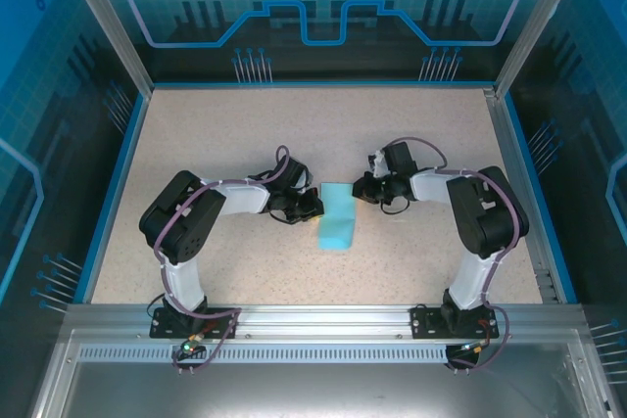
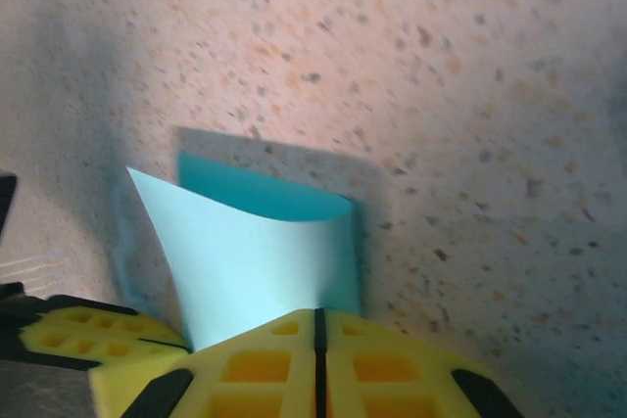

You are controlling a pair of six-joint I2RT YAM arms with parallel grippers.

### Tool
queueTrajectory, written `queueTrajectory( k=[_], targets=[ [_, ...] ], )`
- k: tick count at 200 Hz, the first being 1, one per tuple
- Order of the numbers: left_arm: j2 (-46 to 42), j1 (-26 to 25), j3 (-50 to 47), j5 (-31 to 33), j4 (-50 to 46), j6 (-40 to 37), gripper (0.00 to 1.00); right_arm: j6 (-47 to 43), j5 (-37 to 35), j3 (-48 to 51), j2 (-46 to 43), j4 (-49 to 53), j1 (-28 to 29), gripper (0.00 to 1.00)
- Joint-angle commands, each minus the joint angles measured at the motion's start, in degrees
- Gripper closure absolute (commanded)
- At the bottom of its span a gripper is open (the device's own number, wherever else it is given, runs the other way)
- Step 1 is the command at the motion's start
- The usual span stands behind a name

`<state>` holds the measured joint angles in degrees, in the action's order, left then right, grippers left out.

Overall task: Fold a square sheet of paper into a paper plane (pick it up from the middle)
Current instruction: First fold in half a square sheet of paper at the center of the table.

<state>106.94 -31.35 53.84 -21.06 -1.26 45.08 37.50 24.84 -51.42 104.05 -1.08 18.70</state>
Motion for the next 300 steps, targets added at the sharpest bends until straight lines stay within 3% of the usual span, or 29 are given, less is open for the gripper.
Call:
queueTrajectory(
  k=[1, 39, 74, 155, 186, 231, 300],
  targets=[
    [4.5, -0.3, -2.9, 8.3, -10.3, 0.8, 1.00, 0.6, -1.1, -2.8, -1.6, 0.4, 3.5, 0.91],
    [4.6, -0.3, -3.0, 8.3, -10.2, 0.8, 1.00, 2.1, 2.1, -5.1, 4.8, -1.3, 5.0, 0.91],
    [4.6, -0.2, -3.3, 8.2, -10.1, 1.0, 1.00, 2.7, 2.2, -5.6, 7.2, -2.3, 2.5, 0.91],
    [4.7, -0.3, -3.7, 8.2, -9.9, 1.0, 1.00, 4.0, -4.9, -5.8, 5.8, -1.3, -4.5, 0.91],
    [4.6, -0.3, -3.6, 8.1, -9.8, 1.0, 1.00, 4.1, -3.4, -3.5, -1.7, -0.4, -3.5, 0.90],
    [4.6, -0.2, -3.7, 8.2, -9.0, 1.3, 1.00, 6.2, 4.5, 6.0, -10.4, 2.4, 0.8, 0.90],
    [4.8, -0.3, -3.5, 8.1, -8.9, 1.0, 1.00, 10.2, 9.0, 12.9, -8.3, -2.4, 5.6, 0.90]
  ],
)
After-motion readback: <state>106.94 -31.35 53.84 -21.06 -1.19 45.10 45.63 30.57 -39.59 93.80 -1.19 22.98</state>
